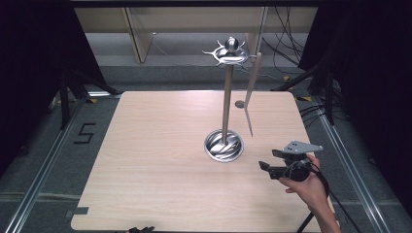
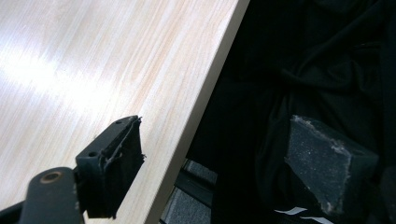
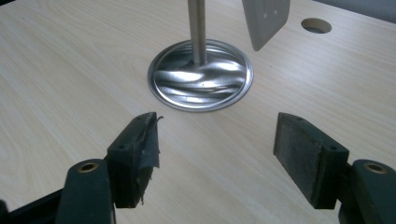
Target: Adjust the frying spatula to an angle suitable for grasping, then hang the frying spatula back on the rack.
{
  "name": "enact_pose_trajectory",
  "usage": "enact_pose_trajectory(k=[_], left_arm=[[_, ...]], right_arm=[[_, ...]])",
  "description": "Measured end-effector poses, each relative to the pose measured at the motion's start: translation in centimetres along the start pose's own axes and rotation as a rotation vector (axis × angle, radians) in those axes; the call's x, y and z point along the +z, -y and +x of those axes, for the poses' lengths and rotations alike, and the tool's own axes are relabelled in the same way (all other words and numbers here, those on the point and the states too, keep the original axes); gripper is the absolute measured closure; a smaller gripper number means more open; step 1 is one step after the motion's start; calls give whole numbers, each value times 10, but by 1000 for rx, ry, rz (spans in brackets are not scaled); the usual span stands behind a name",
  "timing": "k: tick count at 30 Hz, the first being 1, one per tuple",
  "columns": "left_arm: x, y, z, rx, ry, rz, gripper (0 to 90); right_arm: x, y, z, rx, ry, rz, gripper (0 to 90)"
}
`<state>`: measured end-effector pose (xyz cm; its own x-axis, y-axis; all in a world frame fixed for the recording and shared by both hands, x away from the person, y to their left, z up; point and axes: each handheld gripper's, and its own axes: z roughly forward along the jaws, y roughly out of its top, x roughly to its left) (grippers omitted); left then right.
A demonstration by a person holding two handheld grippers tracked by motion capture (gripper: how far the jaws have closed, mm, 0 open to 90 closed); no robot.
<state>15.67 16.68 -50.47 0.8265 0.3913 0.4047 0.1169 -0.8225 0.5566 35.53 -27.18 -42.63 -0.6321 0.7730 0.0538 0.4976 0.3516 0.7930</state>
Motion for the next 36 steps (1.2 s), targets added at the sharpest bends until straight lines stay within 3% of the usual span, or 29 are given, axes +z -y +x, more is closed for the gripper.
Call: enact_pose_trajectory(k=[3,5,9,11,17,27,29,30,36], left_arm=[[0,0,0,0,12,0,178],[0,0,-1,0,-1,-4,178],[-1,0,0,1,16,2,178],[-2,0,0,4,25,3,178],[-1,0,-1,3,9,0,178],[0,-1,-1,8,3,2,177],[-2,-1,0,22,19,13,179],[-2,0,-1,8,28,0,180],[-1,1,-2,11,-11,-1,179]], right_arm=[[-1,2,0,-20,5,-1,318],[-1,7,3,-1,2,3,314],[-2,12,5,4,-2,15,313],[-2,17,4,-17,0,23,313],[-5,26,6,14,-3,37,311],[-9,35,6,4,-4,40,307],[-11,35,6,-5,-6,46,305],[-11,36,8,2,-6,40,304],[-16,40,14,6,-9,48,301]])
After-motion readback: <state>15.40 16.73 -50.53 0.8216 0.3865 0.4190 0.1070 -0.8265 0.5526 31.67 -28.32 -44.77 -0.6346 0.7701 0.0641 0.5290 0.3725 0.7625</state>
